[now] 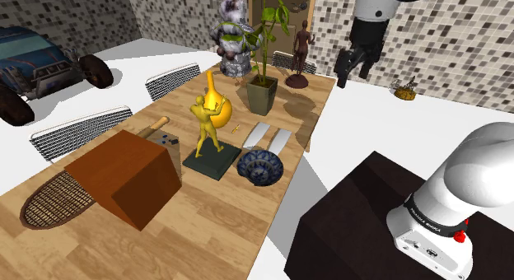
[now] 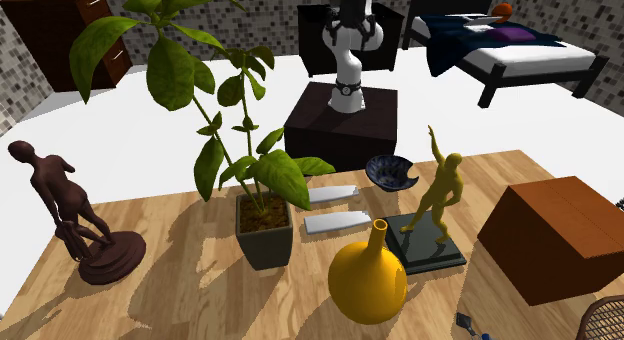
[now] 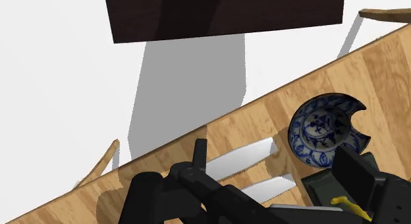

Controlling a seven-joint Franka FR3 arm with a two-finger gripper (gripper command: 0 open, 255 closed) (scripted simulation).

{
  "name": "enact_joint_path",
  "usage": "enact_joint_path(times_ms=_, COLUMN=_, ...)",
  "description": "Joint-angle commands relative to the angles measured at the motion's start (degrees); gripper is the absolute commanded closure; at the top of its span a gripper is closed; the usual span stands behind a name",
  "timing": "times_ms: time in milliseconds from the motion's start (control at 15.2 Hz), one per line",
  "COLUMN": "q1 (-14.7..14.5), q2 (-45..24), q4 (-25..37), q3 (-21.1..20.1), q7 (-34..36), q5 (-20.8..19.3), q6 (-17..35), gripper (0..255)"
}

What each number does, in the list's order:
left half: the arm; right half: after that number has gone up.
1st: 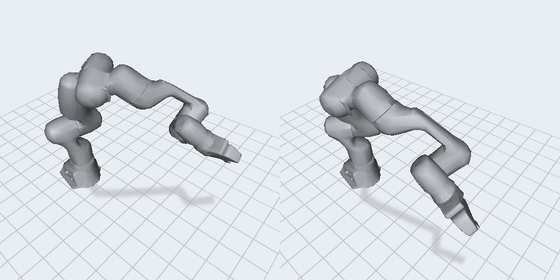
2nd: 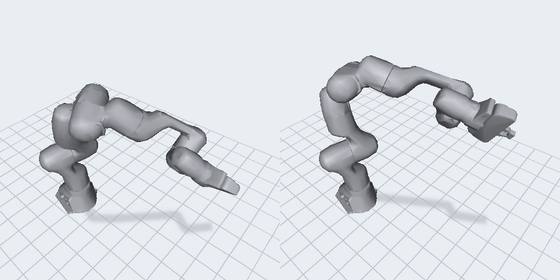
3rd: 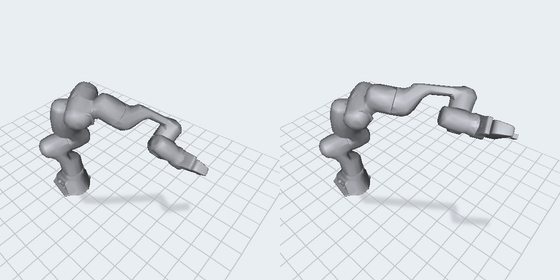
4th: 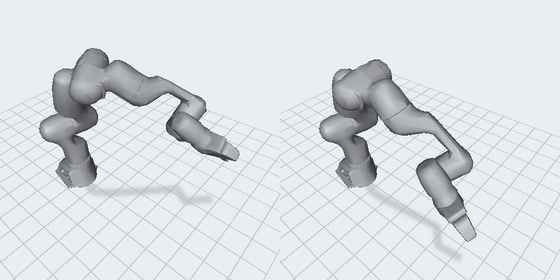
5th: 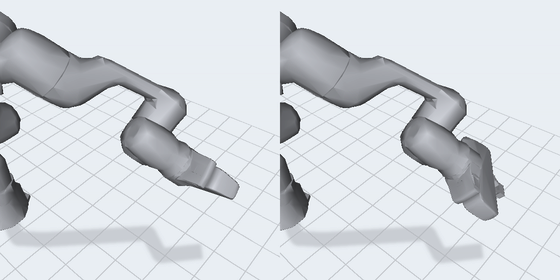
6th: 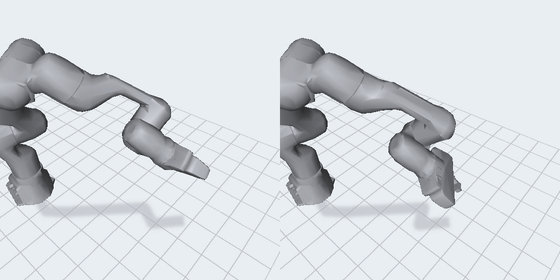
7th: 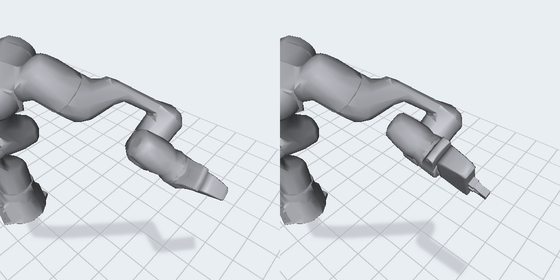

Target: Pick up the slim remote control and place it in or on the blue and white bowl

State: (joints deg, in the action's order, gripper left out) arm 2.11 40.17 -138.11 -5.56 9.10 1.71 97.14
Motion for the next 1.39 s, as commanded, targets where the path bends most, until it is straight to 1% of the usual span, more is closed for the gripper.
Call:
enact_joint_path(times_ms=0, q1=0.40, q2=-2.78, q4=-1.27, q3=-1.81, q7=3.94, q5=1.08, q6=4.23, gripper=0)
enact_joint_path(times_ms=330, q1=1.62, q2=-11.15, q4=-1.86, q3=-5.91, q7=13.05, q5=2.68, q6=13.43, gripper=0)
enact_joint_path(times_ms=660, q1=3.14, q2=-21.33, q4=-0.13, q3=-9.49, q7=22.41, q5=2.48, q6=22.06, gripper=0)
enact_joint_path(times_ms=990, q1=4.59, q2=-32.69, q4=3.77, q3=-12.05, q7=32.38, q5=-0.05, q6=29.47, gripper=0)
enact_joint_path(times_ms=1320, q1=5.01, q2=-44.55, q4=9.67, q3=-12.68, q7=42.76, q5=-4.56, q6=35.04, gripper=0)
